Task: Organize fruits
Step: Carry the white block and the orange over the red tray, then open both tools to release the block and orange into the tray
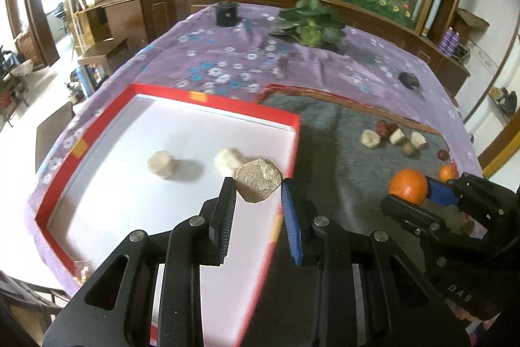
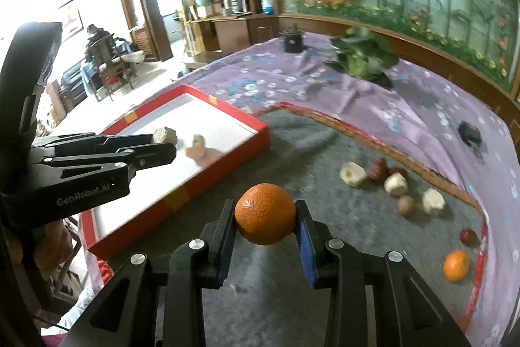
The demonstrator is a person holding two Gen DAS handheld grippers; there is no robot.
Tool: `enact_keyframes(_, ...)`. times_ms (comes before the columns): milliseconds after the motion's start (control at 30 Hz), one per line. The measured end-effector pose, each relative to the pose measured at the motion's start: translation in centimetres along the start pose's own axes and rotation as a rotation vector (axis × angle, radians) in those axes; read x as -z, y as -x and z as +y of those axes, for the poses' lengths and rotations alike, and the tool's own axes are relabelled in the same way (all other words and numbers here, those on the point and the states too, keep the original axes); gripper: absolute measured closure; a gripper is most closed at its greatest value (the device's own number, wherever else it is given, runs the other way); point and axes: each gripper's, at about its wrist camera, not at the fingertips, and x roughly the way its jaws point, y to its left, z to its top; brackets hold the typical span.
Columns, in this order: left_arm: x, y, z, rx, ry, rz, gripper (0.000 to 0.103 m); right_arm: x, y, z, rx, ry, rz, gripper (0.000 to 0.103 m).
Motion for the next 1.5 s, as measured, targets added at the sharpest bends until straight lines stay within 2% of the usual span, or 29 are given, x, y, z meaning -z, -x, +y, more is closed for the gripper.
enact_keyframes(300,0.7,-0.3,4.5,-0.021,0.073,0.035,0.075,-2.7,-2.9,3.6,-0.081,0.068,0.013,0.069)
enact_keyframes(500,1.2,-1.3,6.5,-0.040,0.105,0.069,0.075,-3.7,-5.9,5.7,-0.152,0.090,0.053,0.069)
enact_keyframes(767,1.7,-2.6,8.5,-0.083,0.147,0.098,0.075,-3.9,-9.1,8.4,-0.179,0.161,0.122,0.069)
enact_keyframes(933,2.0,-3.6,9.4,-0.080,0.203,0.140,0.075,-3.5,-11.0,8.8,-0.186,0.162,0.163,0.069)
enact_keyframes(1033,2.0,-3.8,9.7,-0.083,0.228,0.149,0.075,-3.4,-11.1,8.4,-0.175,0.147,0.144,0.069)
enact_keyframes(1067,1.9,-3.7,9.7,-0.087,0.231,0.147,0.072,-3.5,-11.0,8.2,-0.189,0.130,0.145,0.069)
enact_keyframes(1167,1.8,-3.5,9.6,-0.091,0.235,0.130,0.049,-3.7,-10.1,7.8,-0.207,0.102,0.118,0.065)
enact_keyframes(1200,1.7,-3.3,9.5,-0.088,0.239,0.118,0.047,-3.7,-9.7,7.7,-0.207,0.099,0.108,0.063)
enact_keyframes(1367,1.3,-2.3,8.8,-0.111,0.221,0.086,0.047,-3.2,-7.5,6.8,-0.188,0.080,0.077,0.062)
enact_keyframes(1500,1.1,-1.7,7.0,-0.098,0.188,0.073,0.047,-2.4,-5.6,5.3,-0.166,0.051,0.057,0.061)
